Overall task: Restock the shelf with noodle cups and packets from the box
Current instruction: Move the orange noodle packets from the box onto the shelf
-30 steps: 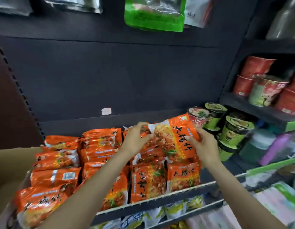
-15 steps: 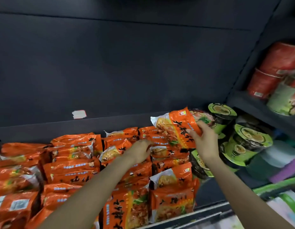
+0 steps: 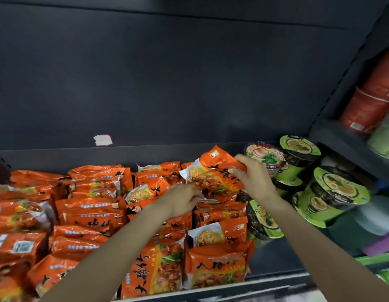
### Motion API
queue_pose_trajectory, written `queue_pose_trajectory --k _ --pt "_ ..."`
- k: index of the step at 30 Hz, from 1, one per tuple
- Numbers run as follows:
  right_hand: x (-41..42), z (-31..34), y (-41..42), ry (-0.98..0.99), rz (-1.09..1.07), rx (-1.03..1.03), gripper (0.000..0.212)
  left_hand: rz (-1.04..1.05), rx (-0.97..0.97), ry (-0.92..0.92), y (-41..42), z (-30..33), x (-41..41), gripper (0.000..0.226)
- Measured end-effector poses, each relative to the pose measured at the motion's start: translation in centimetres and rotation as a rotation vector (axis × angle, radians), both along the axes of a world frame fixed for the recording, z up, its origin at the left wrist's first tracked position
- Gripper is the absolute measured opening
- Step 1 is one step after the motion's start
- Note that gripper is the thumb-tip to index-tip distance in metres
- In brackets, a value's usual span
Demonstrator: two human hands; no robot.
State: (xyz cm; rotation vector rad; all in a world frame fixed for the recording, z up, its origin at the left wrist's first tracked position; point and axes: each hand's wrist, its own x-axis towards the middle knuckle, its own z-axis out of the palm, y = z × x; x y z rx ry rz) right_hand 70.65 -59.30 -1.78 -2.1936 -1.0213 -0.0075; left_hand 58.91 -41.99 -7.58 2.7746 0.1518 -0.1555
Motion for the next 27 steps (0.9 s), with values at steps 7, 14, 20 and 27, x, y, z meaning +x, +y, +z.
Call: queue_pose_trajectory --k 7,14,20,27 --pt "0.8 -0.4 0.8 0.018 0.025 -0.080 0.012 0.049 -0.018 -0.033 -0.7 0.0 -1.3 0.038" --pt "0.7 -1.1 1.3 -0.071 0.009 -0.153 0.011 0.155 0.045 0.066 0.1 -1.1 -1.0 0.045" --pt "0.7 -0.3 1.6 0.019 0.020 -0.170 0.022 0.236 0.016 0.004 -0.1 -1.7 0.1 0.039" --pt "0.5 -0.9 1.0 0.005 -0.005 -0.051 0.007 0.196 -0.106 -0.107 0.2 -2.0 -0.8 0.028"
